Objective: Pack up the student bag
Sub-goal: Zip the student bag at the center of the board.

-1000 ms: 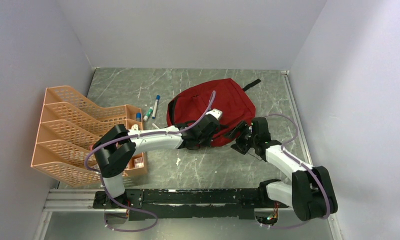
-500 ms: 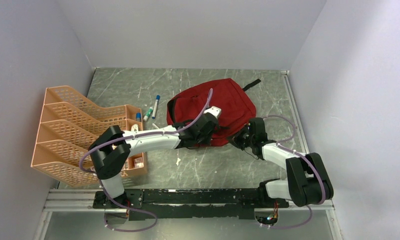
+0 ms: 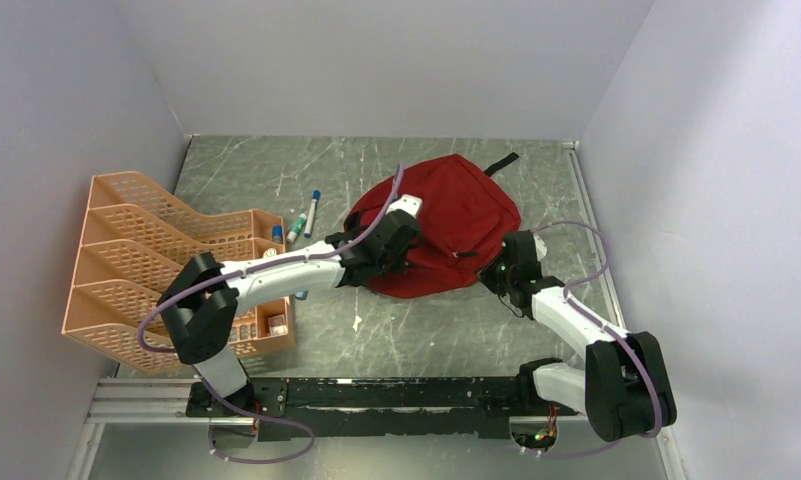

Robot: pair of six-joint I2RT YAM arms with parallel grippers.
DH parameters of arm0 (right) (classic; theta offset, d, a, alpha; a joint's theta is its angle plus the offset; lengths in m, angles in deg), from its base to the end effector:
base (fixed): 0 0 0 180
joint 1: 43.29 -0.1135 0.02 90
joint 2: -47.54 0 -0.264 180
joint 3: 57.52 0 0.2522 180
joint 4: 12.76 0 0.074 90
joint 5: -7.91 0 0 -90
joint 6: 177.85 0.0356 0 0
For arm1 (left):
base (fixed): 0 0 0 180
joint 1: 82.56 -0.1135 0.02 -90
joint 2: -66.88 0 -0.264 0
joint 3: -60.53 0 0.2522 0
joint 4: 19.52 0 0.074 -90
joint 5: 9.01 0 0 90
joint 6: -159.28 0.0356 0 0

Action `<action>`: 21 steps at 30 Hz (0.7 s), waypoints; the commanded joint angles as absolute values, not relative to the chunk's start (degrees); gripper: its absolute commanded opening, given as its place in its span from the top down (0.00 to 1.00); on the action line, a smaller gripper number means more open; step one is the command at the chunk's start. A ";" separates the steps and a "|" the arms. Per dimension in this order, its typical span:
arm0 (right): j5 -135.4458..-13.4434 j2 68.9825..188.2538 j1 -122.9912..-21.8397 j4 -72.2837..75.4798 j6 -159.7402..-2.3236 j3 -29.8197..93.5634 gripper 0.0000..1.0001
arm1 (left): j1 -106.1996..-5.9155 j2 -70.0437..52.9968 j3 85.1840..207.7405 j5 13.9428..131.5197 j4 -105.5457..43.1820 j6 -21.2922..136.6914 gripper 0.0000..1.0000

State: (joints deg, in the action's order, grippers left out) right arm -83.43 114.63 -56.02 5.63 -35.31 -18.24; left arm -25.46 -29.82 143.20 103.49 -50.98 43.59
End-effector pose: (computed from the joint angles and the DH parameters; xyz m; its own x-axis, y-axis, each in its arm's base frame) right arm 0.2110 0.0468 0.1599 -0.5905 0.6802 -0.4344 0.4345 0.7215 0.5391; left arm 0.2126 -0.3036 0.2383 -0.6222 0.2244 -0.7500 0.3998 0.9148 -0.0580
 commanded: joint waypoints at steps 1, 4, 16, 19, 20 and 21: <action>-94.26 113.33 -54.54 8.98 -38.75 -16.34 1.00 | -27.84 -25.89 143.29 107.95 -54.03 45.86 0.95; -95.71 113.15 -54.15 9.79 -39.85 -15.92 1.00 | -29.24 -24.53 143.08 108.77 -54.82 47.08 0.95; -96.34 111.34 -52.17 12.98 -45.90 -12.72 0.96 | -33.96 -19.85 141.02 108.37 -56.51 48.74 0.95; -91.12 109.55 -52.19 14.86 -50.45 -9.63 0.76 | -34.00 -19.11 139.94 103.98 -54.45 49.92 0.95; -89.17 108.65 -52.17 15.87 -52.19 -8.38 0.69 | -33.99 -19.04 139.73 102.53 -53.86 50.09 0.95; -87.29 107.72 -52.17 17.03 -53.79 -6.83 0.63 | -33.99 -19.06 139.62 101.33 -53.45 50.12 0.95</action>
